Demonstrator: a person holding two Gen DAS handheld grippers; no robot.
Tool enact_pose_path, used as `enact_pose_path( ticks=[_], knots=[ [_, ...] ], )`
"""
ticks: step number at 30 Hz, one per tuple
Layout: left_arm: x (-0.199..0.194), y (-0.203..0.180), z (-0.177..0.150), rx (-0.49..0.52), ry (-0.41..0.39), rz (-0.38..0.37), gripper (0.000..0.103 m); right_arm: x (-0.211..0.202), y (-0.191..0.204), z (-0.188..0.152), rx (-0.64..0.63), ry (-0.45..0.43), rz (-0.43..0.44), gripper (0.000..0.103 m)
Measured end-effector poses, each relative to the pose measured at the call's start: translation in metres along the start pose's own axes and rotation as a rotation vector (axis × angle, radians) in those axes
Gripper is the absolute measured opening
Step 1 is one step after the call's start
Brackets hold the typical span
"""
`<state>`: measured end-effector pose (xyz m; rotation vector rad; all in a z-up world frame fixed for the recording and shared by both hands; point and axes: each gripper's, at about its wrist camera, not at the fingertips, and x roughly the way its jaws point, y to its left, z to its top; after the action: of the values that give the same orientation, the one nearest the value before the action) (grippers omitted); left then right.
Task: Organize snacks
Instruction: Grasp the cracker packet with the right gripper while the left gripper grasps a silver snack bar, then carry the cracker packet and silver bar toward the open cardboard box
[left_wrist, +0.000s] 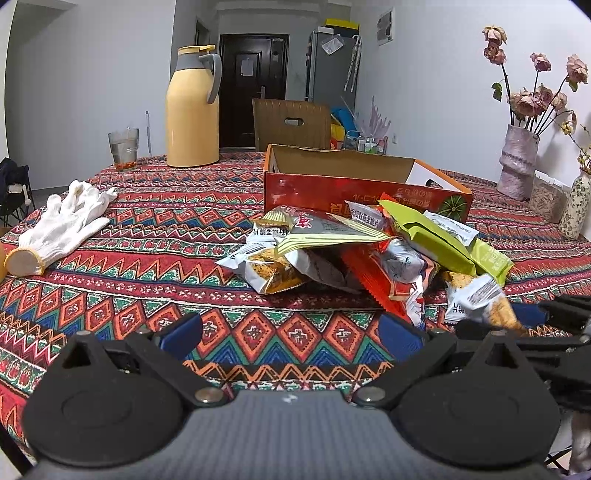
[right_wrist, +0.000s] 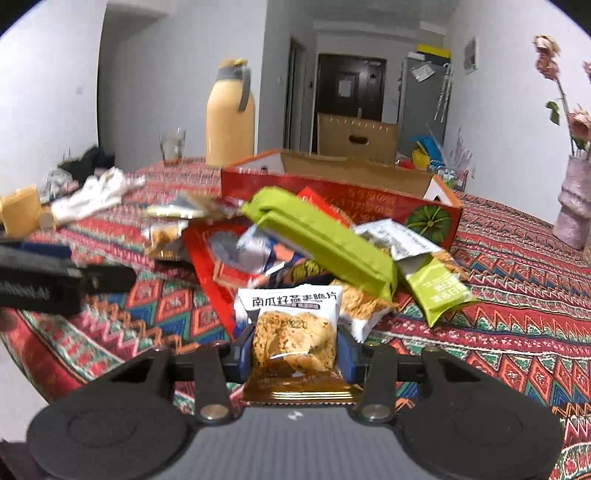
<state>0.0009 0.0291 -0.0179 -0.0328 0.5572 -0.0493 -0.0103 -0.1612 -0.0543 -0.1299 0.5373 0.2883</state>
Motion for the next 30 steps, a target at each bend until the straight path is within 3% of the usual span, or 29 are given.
enact_pose_path(
  ticks=[9,17,22,30],
  knots=[
    [-0.006,-0.005,0.011,0.011,-0.029,-0.001,0.103,-0.017,-0.025,0.013,0.085,-0.092,-0.025,0.043],
    [0.006,0.001,0.054,-0.024,-0.027,-0.003,0.103,-0.014,-0.056,0.019,0.155,-0.125,-0.09,0.043],
    [0.031,-0.004,0.086,0.002,0.016,0.017,0.103,-0.008,-0.079,0.024,0.199,-0.148,-0.117,0.043],
    [0.09,-0.018,0.123,0.033,0.183,0.05,0.103,0.006,-0.125,0.028,0.28,-0.165,-0.182,0.044]
  ],
)
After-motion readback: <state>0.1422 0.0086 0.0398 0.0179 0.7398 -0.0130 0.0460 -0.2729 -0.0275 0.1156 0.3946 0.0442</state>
